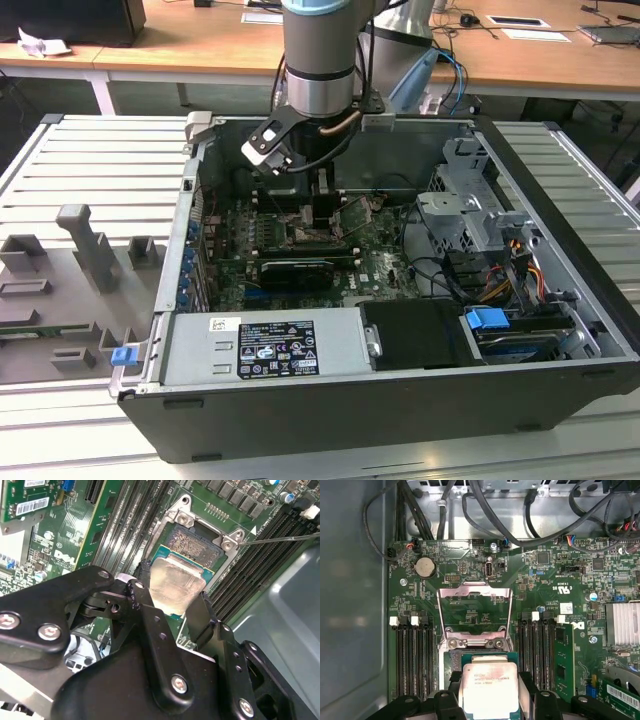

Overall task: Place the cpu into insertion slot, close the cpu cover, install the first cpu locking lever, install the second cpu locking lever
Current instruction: 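Place the cpu into insertion slot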

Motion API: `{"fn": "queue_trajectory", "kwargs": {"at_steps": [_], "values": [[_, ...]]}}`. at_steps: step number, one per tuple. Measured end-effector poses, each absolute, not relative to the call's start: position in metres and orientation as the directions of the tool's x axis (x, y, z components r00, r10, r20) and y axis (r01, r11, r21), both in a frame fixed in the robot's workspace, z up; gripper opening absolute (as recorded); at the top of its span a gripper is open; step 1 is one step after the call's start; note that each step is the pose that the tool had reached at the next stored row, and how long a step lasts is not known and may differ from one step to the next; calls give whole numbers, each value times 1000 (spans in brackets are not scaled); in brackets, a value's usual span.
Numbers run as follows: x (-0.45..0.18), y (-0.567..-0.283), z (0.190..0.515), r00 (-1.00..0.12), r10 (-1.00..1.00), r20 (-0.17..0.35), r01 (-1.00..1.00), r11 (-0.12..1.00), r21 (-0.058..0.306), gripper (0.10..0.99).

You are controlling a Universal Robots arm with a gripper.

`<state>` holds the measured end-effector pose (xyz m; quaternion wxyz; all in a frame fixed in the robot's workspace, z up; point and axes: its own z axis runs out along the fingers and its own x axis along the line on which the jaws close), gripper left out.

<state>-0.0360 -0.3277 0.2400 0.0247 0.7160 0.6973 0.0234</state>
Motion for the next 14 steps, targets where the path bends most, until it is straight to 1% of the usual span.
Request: {"fn": "queue_trajectory", "kwargs": {"at_steps": [14], "values": [[-37,-325,225,28,1000,-2,997,-28,68,529]]}}
